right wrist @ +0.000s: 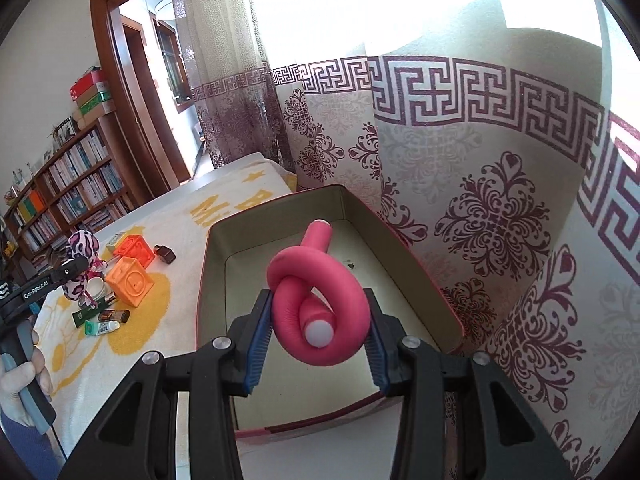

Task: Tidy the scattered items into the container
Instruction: 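Carry the plush and pink knotted toy into the red box and release both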

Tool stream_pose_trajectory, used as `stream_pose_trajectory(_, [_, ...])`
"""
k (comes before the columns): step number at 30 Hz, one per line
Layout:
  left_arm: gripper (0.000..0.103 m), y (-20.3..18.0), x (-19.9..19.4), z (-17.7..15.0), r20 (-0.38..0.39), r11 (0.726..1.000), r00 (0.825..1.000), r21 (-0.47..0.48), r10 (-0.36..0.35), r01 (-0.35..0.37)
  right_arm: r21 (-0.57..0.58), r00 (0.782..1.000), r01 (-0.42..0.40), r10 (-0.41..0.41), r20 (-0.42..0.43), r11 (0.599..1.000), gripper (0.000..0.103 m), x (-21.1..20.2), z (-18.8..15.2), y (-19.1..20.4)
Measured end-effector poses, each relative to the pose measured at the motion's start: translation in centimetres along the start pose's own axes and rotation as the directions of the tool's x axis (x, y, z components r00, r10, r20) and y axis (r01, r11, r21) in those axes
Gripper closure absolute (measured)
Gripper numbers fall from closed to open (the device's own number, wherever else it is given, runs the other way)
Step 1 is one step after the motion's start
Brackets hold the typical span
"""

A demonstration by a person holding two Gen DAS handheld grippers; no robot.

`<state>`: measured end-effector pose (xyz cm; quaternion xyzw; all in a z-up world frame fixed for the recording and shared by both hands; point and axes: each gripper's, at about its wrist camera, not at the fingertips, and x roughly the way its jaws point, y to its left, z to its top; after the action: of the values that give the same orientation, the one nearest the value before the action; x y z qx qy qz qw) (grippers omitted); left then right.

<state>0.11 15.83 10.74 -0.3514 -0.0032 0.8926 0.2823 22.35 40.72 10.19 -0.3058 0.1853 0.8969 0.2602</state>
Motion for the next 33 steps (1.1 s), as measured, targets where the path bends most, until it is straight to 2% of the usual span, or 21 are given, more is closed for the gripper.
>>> stream_pose_trajectory(4, [0.063,-3.7,0.3,0.3,-0.018,0.997,0.998,0.032,-0.067,0.068,-0.007,0.999,0.047,-0.047,0.005,0.999,0.057,0.4,-0.3,-0.9])
stream_pose_trajectory(9, [0.063,-8.0,0.8,0.3,-0.039,0.988,0.99,0.073,-0.136,0.139,-0.004,0.998,0.054,-0.054,0.017,0.999,0.057,0.5,-0.3,-1.8])
stream_pose_trajectory(21, [0.063,-15.0,2.3,-0.6,-0.104,0.962,0.97,0.144,-0.22,0.234,0.03,0.999,0.031,-0.032,0.039,0.999,0.057,0.1,-0.1,-3.7])
stream_pose_trajectory(28, [0.063,-18.4,2.7,-0.5,-0.138,0.936,0.951,0.185,-0.275,0.298,0.028,0.999,0.03,-0.031,0.044,0.999,0.057,-0.1,-0.1,-3.9])
stream_pose_trajectory(31, [0.062,-19.6,2.7,-0.1,-0.16,0.92,0.935,0.186,-0.317,0.344,0.022,0.999,0.023,-0.024,0.039,0.999,0.057,0.1,-0.2,-3.7])
stream_pose_trajectory(32, [0.061,-20.0,2.6,0.1,-0.169,0.914,0.929,0.189,-0.331,0.36,0.02,0.999,0.021,-0.022,0.036,1.0,0.056,0.2,-0.2,-3.7])
stream_pose_trajectory(33, [0.049,-20.4,2.6,0.2,-0.176,0.908,0.923,0.19,-0.342,0.373,0.02,0.999,0.018,-0.019,0.036,1.0,0.056,0.2,-0.3,-3.6])
